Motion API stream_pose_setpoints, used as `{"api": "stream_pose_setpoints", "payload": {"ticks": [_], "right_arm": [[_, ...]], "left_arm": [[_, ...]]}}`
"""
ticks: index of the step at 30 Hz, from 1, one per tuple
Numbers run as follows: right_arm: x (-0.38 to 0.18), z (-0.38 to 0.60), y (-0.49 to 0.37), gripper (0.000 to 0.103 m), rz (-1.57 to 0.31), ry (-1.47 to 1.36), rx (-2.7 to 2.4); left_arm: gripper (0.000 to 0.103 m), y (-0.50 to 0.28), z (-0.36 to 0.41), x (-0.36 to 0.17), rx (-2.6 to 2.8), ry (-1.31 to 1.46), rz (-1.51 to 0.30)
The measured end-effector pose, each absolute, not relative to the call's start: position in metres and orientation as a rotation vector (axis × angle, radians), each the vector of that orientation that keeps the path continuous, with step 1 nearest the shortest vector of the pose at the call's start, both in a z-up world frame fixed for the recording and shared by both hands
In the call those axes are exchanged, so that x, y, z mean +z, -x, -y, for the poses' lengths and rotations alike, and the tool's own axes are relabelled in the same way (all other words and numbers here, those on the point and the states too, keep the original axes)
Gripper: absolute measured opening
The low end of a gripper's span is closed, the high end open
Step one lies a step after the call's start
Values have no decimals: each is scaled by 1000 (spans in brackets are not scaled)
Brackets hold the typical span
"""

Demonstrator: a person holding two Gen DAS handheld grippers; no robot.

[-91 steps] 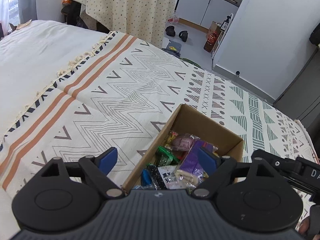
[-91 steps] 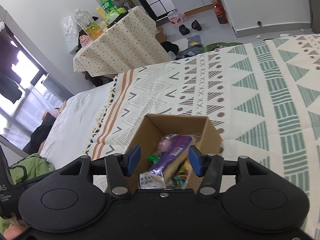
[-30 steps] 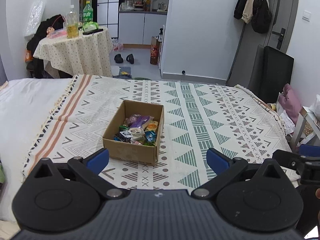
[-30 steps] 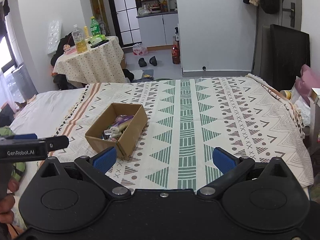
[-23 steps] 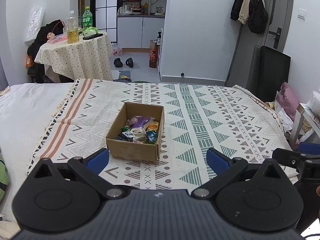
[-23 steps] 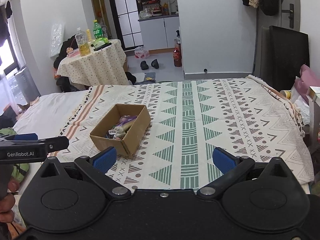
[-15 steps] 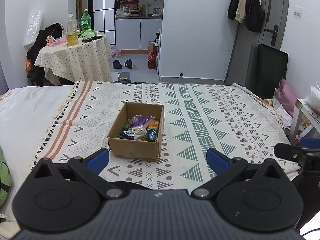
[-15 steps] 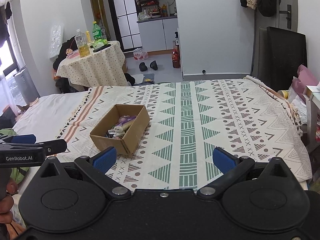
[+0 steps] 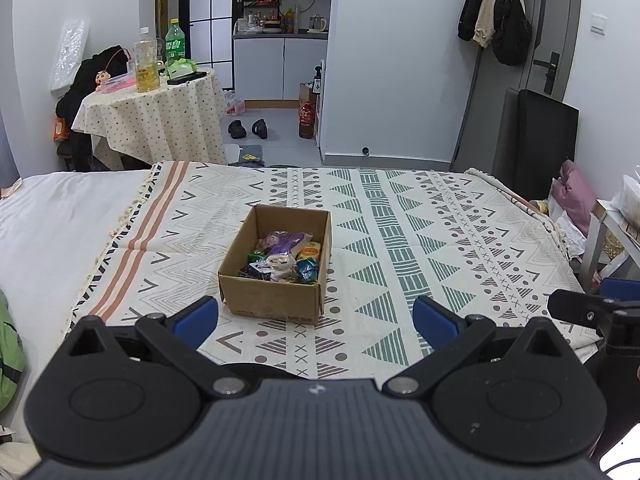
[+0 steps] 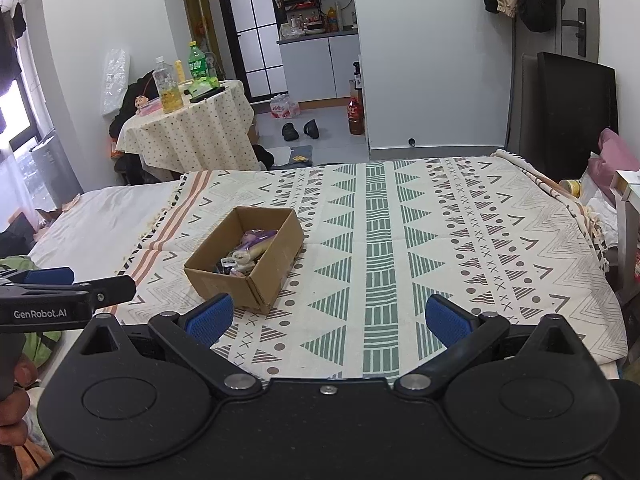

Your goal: Organize snacks

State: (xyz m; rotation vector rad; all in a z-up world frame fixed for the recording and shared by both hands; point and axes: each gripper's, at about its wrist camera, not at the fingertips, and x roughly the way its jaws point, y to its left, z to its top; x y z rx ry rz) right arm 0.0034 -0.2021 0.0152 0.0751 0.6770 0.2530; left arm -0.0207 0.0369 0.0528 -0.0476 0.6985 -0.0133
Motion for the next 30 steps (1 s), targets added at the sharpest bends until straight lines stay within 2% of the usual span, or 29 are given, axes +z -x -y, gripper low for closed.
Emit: {"api": "stream_pose_setpoints", "payload": {"ticks": [30], "right_arm": [[15, 206, -2, 103, -675, -96, 240]], "left_arm": [[103, 21, -41, 56, -13, 61, -692]]}}
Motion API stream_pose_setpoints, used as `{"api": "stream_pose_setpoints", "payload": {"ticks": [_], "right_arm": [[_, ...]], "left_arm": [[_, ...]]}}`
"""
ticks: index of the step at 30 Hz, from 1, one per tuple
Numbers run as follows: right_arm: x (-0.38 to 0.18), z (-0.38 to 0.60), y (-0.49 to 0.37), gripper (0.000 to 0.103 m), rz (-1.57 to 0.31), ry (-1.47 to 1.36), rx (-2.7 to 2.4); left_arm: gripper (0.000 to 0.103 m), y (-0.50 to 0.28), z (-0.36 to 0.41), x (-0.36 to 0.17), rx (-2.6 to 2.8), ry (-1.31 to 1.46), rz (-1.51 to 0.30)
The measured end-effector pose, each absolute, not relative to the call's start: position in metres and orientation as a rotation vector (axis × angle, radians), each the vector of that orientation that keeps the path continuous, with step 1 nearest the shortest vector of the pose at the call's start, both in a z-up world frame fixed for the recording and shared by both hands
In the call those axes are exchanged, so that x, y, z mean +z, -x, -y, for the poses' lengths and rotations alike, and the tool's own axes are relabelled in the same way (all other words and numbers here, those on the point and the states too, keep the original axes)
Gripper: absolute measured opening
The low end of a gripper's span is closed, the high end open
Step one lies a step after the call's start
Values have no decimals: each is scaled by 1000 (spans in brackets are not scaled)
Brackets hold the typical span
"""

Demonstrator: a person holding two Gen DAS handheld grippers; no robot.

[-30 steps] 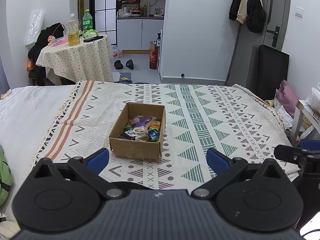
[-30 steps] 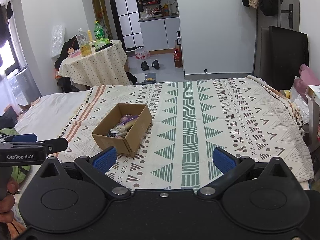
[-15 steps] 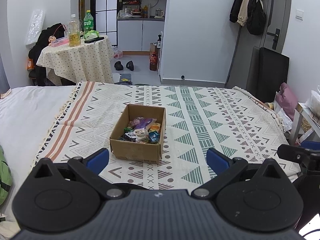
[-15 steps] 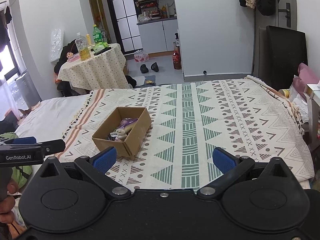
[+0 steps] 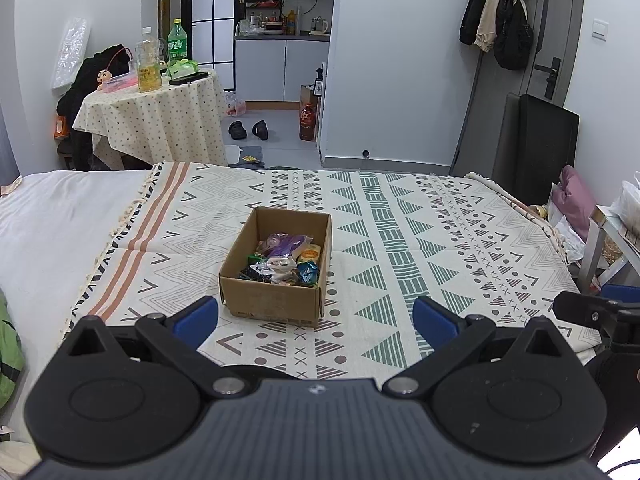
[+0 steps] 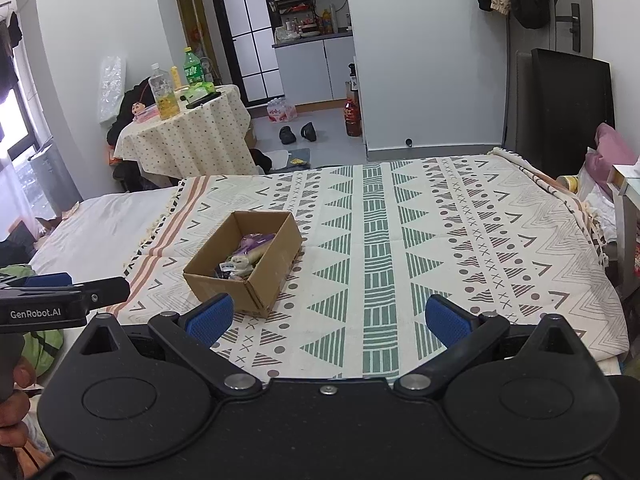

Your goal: Organize snacks

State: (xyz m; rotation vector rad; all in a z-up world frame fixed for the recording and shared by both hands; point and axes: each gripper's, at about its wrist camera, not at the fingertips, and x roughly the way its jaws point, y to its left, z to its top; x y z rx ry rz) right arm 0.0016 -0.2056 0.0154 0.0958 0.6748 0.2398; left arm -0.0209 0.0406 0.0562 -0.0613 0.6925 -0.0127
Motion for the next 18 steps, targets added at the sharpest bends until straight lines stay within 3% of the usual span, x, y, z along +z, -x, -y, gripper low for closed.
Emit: {"api": "stream_pose_setpoints", "payload": {"ticks": [18], "right_arm": [[16, 205, -2, 103, -684, -88, 237]], "left_arm": [[103, 24, -38, 56, -36, 49, -688]]}}
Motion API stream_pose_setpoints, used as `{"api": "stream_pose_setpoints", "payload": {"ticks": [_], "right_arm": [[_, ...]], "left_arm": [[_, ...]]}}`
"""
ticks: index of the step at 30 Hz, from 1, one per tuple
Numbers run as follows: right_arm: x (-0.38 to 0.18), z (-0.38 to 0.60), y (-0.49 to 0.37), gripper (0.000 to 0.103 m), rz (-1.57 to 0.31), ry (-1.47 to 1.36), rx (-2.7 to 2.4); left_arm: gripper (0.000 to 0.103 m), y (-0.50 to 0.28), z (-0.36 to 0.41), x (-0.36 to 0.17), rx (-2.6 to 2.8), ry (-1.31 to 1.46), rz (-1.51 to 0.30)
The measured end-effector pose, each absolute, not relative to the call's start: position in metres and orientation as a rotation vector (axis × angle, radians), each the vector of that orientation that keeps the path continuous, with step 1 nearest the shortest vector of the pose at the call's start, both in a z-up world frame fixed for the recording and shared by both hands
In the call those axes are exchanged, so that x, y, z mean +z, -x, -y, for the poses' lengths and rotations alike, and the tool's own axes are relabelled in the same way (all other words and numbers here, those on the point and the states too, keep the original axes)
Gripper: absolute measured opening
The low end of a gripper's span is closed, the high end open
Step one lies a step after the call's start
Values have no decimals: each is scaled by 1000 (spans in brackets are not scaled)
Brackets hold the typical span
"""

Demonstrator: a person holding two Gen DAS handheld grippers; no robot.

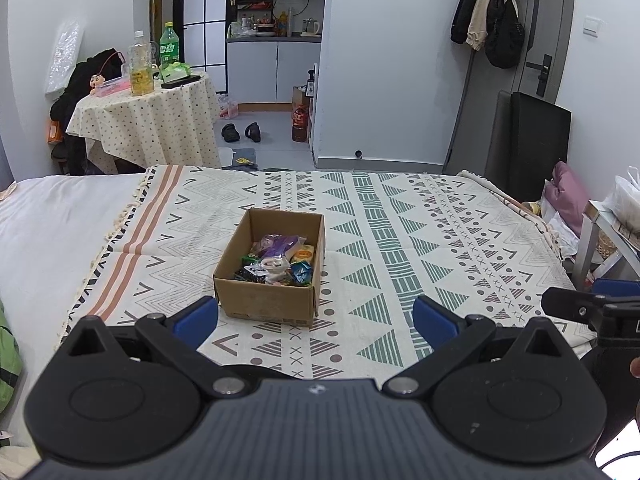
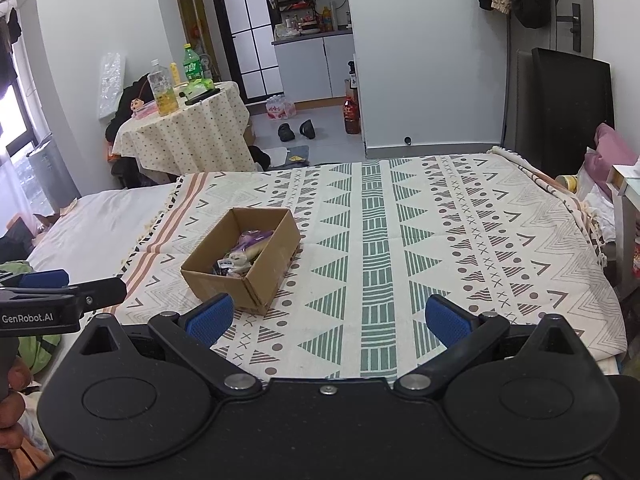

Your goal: Organize snacks

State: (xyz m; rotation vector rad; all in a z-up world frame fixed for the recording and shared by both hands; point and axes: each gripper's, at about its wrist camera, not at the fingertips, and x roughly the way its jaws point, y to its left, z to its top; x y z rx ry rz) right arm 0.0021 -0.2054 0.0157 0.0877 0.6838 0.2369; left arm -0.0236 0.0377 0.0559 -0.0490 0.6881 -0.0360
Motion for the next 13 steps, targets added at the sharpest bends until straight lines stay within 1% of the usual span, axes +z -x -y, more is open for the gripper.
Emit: {"api": "stream_pose_setpoints", "payload": {"ticks": [13], "right_arm": [[12, 204, -4, 103, -705, -95, 242]], "left_arm": [[103, 26, -39, 58, -45, 54, -678]]}}
